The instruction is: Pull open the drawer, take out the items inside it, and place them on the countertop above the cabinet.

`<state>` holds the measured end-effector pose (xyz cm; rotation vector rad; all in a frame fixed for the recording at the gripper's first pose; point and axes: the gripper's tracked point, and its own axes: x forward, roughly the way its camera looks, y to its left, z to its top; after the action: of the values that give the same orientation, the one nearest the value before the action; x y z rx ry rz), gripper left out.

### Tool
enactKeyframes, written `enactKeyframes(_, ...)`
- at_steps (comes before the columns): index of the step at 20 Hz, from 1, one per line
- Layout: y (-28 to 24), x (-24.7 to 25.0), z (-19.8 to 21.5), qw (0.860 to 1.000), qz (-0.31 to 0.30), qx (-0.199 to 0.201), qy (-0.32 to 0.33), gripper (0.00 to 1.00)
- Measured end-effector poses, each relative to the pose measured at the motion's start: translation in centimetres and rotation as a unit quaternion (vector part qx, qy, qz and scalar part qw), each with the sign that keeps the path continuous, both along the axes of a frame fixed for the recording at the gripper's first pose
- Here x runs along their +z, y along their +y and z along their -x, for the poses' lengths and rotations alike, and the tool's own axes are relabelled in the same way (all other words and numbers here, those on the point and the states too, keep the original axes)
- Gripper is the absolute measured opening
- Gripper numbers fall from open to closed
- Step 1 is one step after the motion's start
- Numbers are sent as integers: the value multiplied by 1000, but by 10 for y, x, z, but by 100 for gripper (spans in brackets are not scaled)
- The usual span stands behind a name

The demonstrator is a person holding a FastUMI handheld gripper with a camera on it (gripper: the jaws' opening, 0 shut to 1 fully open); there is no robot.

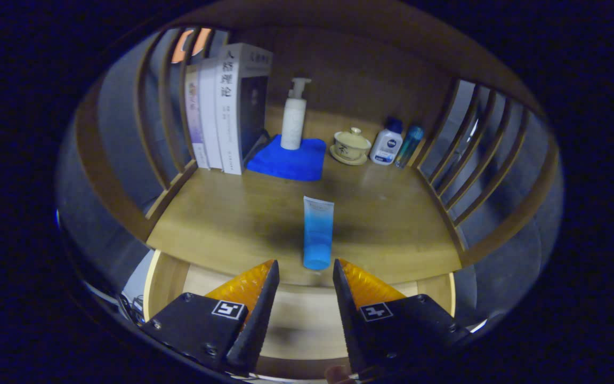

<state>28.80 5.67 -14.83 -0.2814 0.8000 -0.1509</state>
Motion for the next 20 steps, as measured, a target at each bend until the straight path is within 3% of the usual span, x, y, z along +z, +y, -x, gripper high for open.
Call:
enactKeyframes(3, 0, 6, 34, 1000, -8, 20, -23, 70)
enactKeyframes(11, 21, 47, 119, 985, -41, 96, -139, 70)
enactKeyframes(15, 26, 46, 154, 971, -43, 123, -200, 100)
enactKeyframes(20, 12, 18, 183, 962, -53, 109, -246, 100)
